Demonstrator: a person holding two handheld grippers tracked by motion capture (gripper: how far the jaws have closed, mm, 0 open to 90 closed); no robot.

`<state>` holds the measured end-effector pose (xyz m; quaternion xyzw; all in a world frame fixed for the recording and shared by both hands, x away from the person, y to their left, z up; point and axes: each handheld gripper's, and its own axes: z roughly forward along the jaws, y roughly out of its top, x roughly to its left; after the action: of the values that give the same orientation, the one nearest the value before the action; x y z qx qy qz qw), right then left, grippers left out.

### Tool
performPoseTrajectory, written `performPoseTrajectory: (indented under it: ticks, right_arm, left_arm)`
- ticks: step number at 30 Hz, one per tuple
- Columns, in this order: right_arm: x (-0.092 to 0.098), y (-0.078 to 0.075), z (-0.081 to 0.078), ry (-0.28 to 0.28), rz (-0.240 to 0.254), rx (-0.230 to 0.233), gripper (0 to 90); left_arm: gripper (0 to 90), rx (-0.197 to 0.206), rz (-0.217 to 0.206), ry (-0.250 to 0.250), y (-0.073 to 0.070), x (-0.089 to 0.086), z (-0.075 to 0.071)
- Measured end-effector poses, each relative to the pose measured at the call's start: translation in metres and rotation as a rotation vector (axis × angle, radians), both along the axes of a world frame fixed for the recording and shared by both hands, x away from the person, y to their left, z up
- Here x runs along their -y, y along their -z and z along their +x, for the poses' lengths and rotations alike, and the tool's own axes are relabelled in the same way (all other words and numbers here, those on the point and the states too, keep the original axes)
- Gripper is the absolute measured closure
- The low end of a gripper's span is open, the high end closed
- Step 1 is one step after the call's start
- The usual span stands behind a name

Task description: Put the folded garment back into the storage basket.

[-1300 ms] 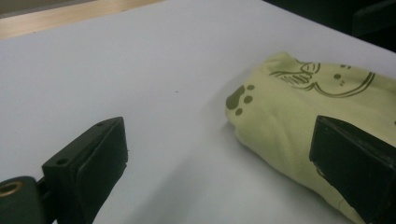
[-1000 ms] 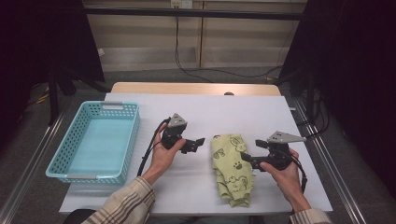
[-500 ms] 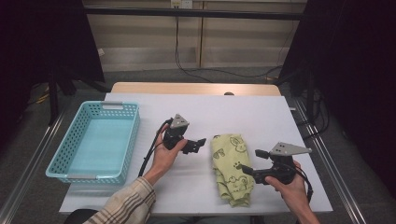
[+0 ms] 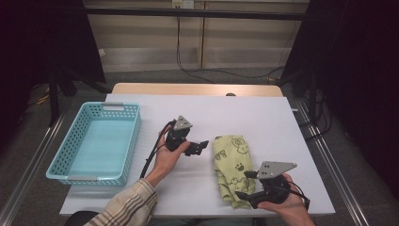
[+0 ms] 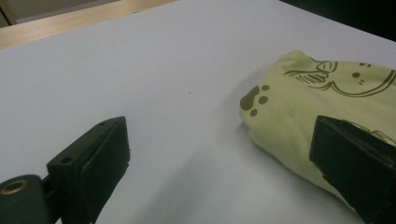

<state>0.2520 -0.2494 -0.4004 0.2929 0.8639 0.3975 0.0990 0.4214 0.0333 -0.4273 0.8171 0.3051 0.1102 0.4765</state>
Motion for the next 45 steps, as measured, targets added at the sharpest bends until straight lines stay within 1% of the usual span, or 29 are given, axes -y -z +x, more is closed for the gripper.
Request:
performPoseTrajectory:
  ticks: [1,2,3,4,5,6,8,9,10,11,13,17,19,21,22,23,25,27,28,32,33,35,36,38,39,40,42,43,45]
  right_arm:
    - [-0.002,0.000,-0.002,-0.012,-0.009,0.007,29.7]
    - [-0.004,0.000,-0.004,-0.018,-0.010,0.012,31.6]
    - [-0.005,0.000,-0.005,-0.040,-0.018,0.015,35.4]
    - [-0.006,0.000,-0.007,-0.046,-0.029,0.009,38.6]
    - [-0.006,0.001,-0.008,-0.049,-0.034,0.006,41.6]
    - [-0.007,0.002,-0.008,-0.065,-0.037,0.000,44.1]
    - [-0.008,0.005,-0.010,-0.081,-0.060,-0.011,47.4]
    - [-0.009,0.007,-0.010,-0.083,-0.068,-0.019,48.3]
    - [-0.010,0.009,-0.011,-0.086,-0.080,-0.028,49.0]
    - [-0.011,0.012,-0.011,-0.088,-0.093,-0.026,48.9]
    - [-0.013,0.014,-0.012,-0.089,-0.096,-0.033,48.9]
    - [-0.015,0.021,-0.011,-0.095,-0.104,-0.046,48.4]
    - [-0.015,0.023,-0.011,-0.098,-0.119,-0.048,47.4]
    - [-0.016,0.025,-0.011,-0.107,-0.123,-0.046,43.7]
    - [-0.017,0.026,-0.011,-0.109,-0.121,-0.050,42.2]
    - [-0.020,0.028,-0.011,-0.102,-0.135,-0.045,41.2]
    - [-0.023,0.033,-0.011,-0.114,-0.165,-0.033,38.0]
    - [-0.025,0.036,-0.011,-0.115,-0.175,-0.031,36.9]
    - [-0.025,0.035,-0.011,-0.116,-0.181,-0.030,36.7]
    - [-0.027,0.038,-0.013,-0.128,-0.194,-0.019,32.6]
    - [-0.027,0.038,-0.013,-0.129,-0.205,-0.013,32.8]
    - [-0.028,0.038,-0.013,-0.130,-0.219,-0.001,35.0]
    - [-0.028,0.038,-0.013,-0.124,-0.221,0.002,37.0]
    - [-0.027,0.038,-0.012,-0.119,-0.223,0.013,44.3]
    - [-0.027,0.038,-0.012,-0.111,-0.228,0.014,45.9]
    - [-0.027,0.038,-0.012,-0.106,-0.228,0.013,47.0]
    - [-0.027,0.038,-0.011,-0.108,-0.228,0.023,50.2]
    - [-0.027,0.037,-0.011,-0.101,-0.236,0.025,53.4]
    - [-0.025,0.037,-0.009,-0.096,-0.237,0.027,59.2]
  left_arm:
    - [5.3,0.001,0.011,0.003,0.000,-0.001,0.000]
    - [5.2,-0.002,0.001,-0.002,0.001,0.000,0.000]
    - [5.2,-0.002,0.005,-0.005,0.001,0.001,0.000]
    - [5.3,-0.002,0.004,-0.006,0.001,0.001,0.000]
    - [5.2,0.004,0.018,0.001,0.001,0.001,0.001]
    - [5.3,0.005,0.020,-0.004,0.002,0.002,0.000]
    - [5.2,0.001,0.020,-0.002,0.002,0.003,0.000]
    - [5.3,0.006,0.030,0.002,0.002,0.002,0.000]
    - [5.2,0.002,0.018,-0.003,0.003,0.004,-0.001]
    - [5.2,0.003,0.021,-0.002,0.003,0.004,-0.001]
    - [5.2,0.003,0.028,-0.001,0.003,0.004,-0.001]
    - [5.3,0.002,0.022,-0.002,0.003,0.004,0.000]
    - [5.2,0.002,0.024,-0.002,0.003,0.003,0.000]
    - [5.2,0.001,0.024,-0.005,0.003,0.003,0.000]
    - [5.2,0.001,0.036,-0.007,0.003,0.003,0.001]
    - [5.3,-0.002,0.029,-0.010,0.004,0.004,0.000]
    - [5.3,-0.001,0.042,-0.002,0.005,0.004,0.000]
    - [5.3,0.003,0.045,0.002,0.004,0.004,0.000]
    - [5.3,-0.002,0.031,-0.005,0.004,0.005,-0.001]
    - [5.3,0.004,0.037,-0.006,0.003,0.004,0.000]
    - [5.3,0.002,0.027,-0.012,0.003,0.004,-0.001]
    - [5.3,0.005,0.028,-0.011,0.003,0.004,0.000]
    - [5.3,0.004,0.040,-0.006,0.003,0.004,0.000]
    - [5.3,0.002,0.034,-0.007,0.003,0.006,0.000]
    - [5.3,-0.001,0.043,-0.012,0.003,0.007,0.000]
    - [5.3,-0.001,0.033,-0.010,0.003,0.009,0.000]
    - [5.3,0.003,0.041,-0.007,0.003,0.011,0.001]
    - [5.4,0.002,0.045,-0.011,0.002,0.011,0.001]
    - [5.7,-0.015,0.034,-0.011,0.002,0.016,0.002]
